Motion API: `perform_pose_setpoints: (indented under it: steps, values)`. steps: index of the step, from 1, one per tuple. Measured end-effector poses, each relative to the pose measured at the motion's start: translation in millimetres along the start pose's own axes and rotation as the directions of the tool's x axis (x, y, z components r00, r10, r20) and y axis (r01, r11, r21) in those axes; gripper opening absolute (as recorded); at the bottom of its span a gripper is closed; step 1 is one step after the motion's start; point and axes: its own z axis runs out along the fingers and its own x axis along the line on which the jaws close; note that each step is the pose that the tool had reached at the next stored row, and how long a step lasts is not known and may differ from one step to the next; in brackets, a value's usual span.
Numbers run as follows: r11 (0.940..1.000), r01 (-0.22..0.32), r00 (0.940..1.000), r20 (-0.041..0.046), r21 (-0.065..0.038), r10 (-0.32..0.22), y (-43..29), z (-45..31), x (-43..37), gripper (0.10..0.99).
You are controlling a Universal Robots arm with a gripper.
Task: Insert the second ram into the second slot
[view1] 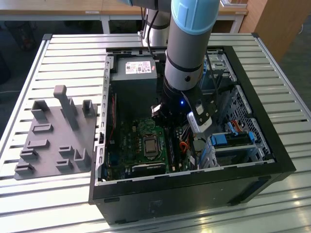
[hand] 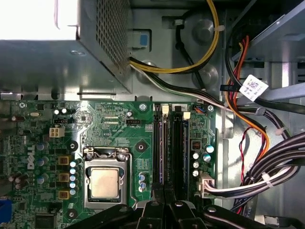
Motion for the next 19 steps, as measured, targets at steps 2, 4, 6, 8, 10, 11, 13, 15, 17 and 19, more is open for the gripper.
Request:
perform_pose_setpoints:
  steps: [2,4,6,8,10,11,13,15,17,19]
  values:
    - [1.0,0.0,1.0,0.0,0.0,0.0,0.0,1.2,0.0,0.114]
    - [1.0,0.0,1.0,-0.0001,0.0,0.0,-0.1,1.8,0.0,0.114]
    - [1.0,0.0,1.0,-0.0001,0.0,0.0,-0.1,2.0,0.0,0.114]
    - [1.0,0.0,1.0,0.0,0.0,0.0,-0.2,2.1,-0.3,0.114]
    - [1.0,0.0,1.0,0.0,0.0,0.0,-0.3,2.1,-0.3,0.114]
    - [1.0,0.0,1.0,0.0,0.0,0.0,-0.5,2.1,-0.3,0.114]
    - [1.0,0.0,1.0,0.0,0.0,0.0,-1.1,2.1,-0.3,0.114]
    - [1.0,0.0,1.0,0.0,0.0,0.0,-2.1,2.1,-0.3,0.114]
    - [1.0,-0.001,1.0,0.0,0.0,0.001,-2.1,2.1,-0.3,0.114]
    - [1.0,-0.001,1.0,0.0,0.0,0.001,-2.3,2.1,-0.3,0.114]
